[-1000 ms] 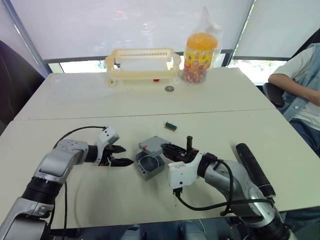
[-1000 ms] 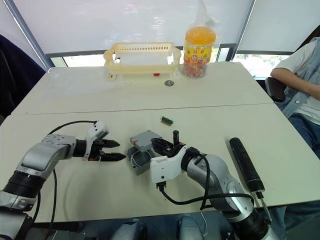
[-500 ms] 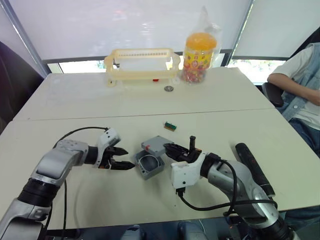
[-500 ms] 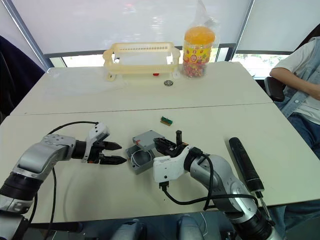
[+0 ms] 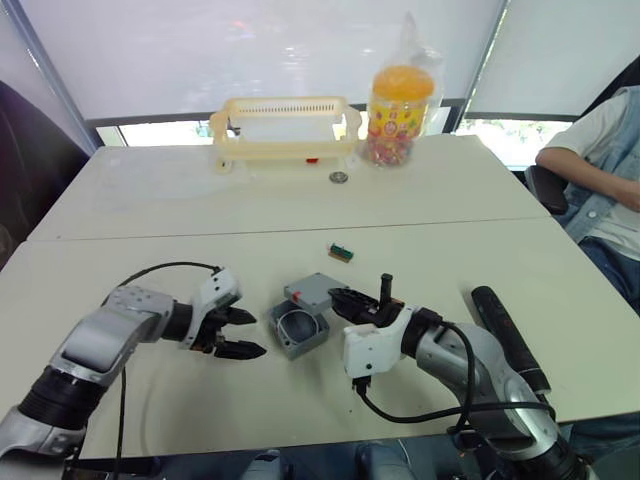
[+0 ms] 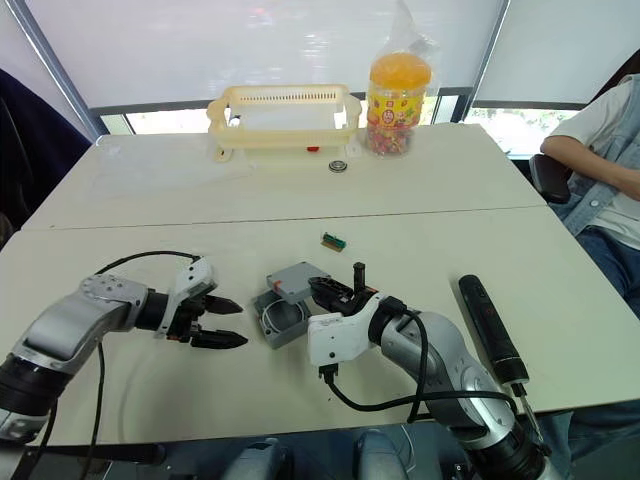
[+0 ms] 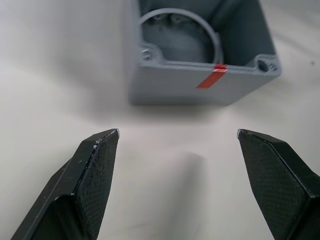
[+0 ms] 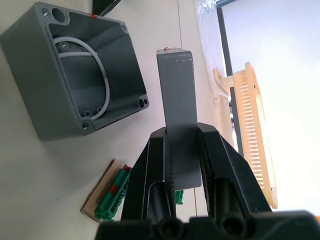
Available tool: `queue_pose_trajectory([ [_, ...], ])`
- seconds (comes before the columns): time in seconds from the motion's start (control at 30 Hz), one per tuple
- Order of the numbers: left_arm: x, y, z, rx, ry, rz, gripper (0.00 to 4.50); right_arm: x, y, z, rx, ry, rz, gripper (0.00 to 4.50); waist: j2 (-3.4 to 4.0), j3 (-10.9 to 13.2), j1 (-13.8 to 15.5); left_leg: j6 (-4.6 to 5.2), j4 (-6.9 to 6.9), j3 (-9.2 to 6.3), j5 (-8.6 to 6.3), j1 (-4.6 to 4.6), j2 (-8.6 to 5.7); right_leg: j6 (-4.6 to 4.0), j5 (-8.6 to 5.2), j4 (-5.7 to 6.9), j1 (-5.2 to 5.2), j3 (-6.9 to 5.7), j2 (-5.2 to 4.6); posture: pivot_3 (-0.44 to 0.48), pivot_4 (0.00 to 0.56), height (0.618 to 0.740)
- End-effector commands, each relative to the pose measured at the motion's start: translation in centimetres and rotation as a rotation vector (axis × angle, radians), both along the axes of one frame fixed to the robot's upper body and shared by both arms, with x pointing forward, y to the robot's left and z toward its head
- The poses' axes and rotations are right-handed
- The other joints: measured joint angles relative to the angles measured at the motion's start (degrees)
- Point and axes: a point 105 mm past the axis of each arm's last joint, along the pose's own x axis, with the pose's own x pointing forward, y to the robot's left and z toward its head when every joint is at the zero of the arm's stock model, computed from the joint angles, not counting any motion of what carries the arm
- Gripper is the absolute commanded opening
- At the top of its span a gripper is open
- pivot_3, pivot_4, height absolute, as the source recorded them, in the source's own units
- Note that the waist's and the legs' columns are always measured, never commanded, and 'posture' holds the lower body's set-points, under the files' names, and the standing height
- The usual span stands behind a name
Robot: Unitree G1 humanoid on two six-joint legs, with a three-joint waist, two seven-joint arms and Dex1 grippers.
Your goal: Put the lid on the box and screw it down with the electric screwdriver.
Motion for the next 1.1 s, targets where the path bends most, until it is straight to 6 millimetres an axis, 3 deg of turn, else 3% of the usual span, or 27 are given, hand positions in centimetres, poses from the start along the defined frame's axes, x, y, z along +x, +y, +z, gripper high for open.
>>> queue_pose_trajectory([
  [0.03, 0.9, -0.1, 1.9, -0.038, -0.079, -0.027, 3.89, -0.3, 0.2, 1.6, 0.053, -0.056, 0.012, 0.34, 0.0, 0.0, 0.0, 0.0, 0.0, 0.0, 0.0, 0.0, 0.0, 0.0, 0.0, 0.0, 0.0, 0.0, 0.0, 0.0, 0.15, 0.74],
  [0.4, 0.8, -2.4, 2.1, -0.107, -0.07, -0.162, 3.89, -0.3, -0.1, 1.7, 0.056, -0.053, -0.002, 0.34, 0.0, 0.0, -0.1, 0.01, 0.0, 0.03, 0.0, 0.0, 0.0, 0.0, 0.0, 0.0, 0.0, 0.01, 0.01, 0.0, 0.15, 0.74],
  [0.93, -1.8, -2.2, 2.0, -0.094, 0.025, -0.208, 3.89, -0.2, -0.1, 1.8, 0.059, -0.055, -0.008, 0.34, 0.0, 0.0, -0.1, 0.01, 0.0, 0.02, -0.01, 0.0, 0.01, 0.0, 0.0, 0.0, 0.0, 0.01, 0.0, 0.0, 0.15, 0.74],
  [1.1, -1.0, -1.5, 2.3, -0.086, 0.0, -0.147, 3.89, -1.8, 0.2, 1.8, 0.04, -0.071, 0.056, 0.34, 0.0, 0.0, -0.1, 0.02, 0.0, 0.01, -0.01, 0.0, 0.01, 0.0, 0.0, 0.0, 0.0, 0.01, 0.0, 0.0, 0.15, 0.74],
])
